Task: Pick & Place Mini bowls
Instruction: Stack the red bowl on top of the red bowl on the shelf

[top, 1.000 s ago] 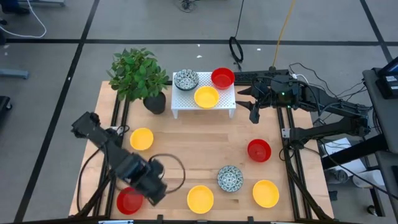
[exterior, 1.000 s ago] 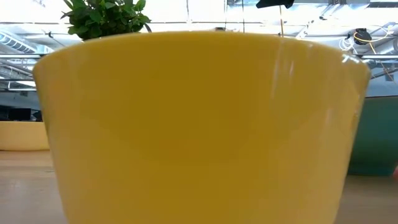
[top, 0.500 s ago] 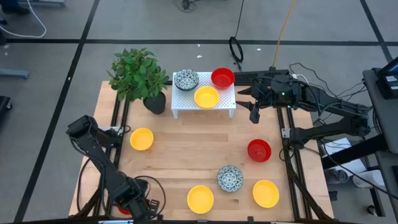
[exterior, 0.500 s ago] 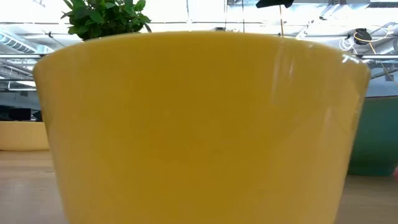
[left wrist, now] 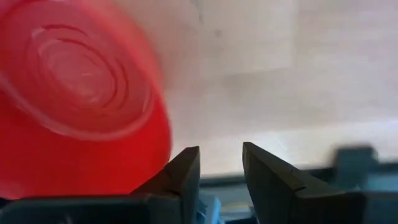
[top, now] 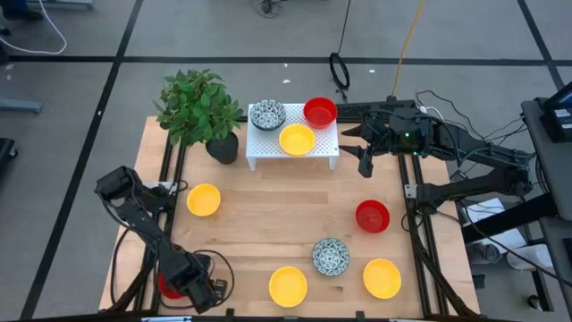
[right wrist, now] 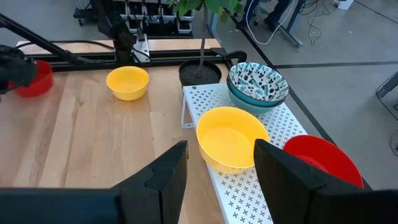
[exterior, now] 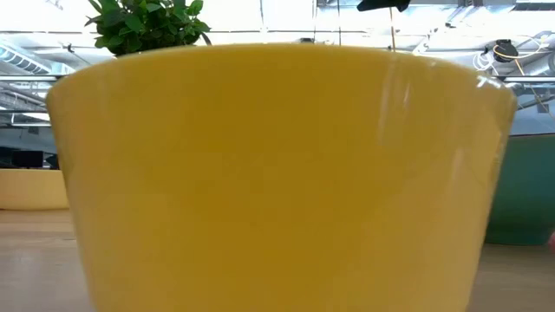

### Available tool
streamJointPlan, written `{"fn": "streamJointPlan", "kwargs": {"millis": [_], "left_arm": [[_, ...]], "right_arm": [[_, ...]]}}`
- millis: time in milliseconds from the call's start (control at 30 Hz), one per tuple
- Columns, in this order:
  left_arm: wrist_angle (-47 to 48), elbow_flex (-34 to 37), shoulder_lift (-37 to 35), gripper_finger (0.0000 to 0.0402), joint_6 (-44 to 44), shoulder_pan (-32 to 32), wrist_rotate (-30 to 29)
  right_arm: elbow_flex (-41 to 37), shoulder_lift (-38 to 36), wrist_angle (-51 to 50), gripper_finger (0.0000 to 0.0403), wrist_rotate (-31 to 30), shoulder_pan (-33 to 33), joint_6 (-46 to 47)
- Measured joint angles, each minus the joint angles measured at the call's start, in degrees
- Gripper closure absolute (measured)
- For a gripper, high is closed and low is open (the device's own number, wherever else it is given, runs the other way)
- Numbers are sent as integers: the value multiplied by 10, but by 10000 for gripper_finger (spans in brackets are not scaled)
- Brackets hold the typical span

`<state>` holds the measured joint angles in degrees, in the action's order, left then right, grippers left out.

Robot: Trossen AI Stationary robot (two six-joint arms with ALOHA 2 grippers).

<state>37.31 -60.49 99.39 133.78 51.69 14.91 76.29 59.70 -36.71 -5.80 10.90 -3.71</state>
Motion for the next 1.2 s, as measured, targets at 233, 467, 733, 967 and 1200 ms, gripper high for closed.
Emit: {"fn": "streamJointPlan", "kwargs": {"millis": [233, 467, 733, 967, 1200], "left_arm": [[-64, 0, 0, 277, -49, -19, -7], [-134, -2, 0, 277, -143, -52, -90], [-78, -2, -1, 277, -268, -108, -115], [-19, -2, -53, 277, -321, -154, -61], [81, -2, -127, 277, -254, -124, -59]], "right_arm": [[0, 0, 1, 232, 0, 0, -3], [0, 2, 26, 232, 0, 0, -20], [0, 5, 36, 232, 0, 0, -34], [0, 7, 35, 232, -1, 0, -34], [0, 6, 35, 232, -1, 0, -34]]}}
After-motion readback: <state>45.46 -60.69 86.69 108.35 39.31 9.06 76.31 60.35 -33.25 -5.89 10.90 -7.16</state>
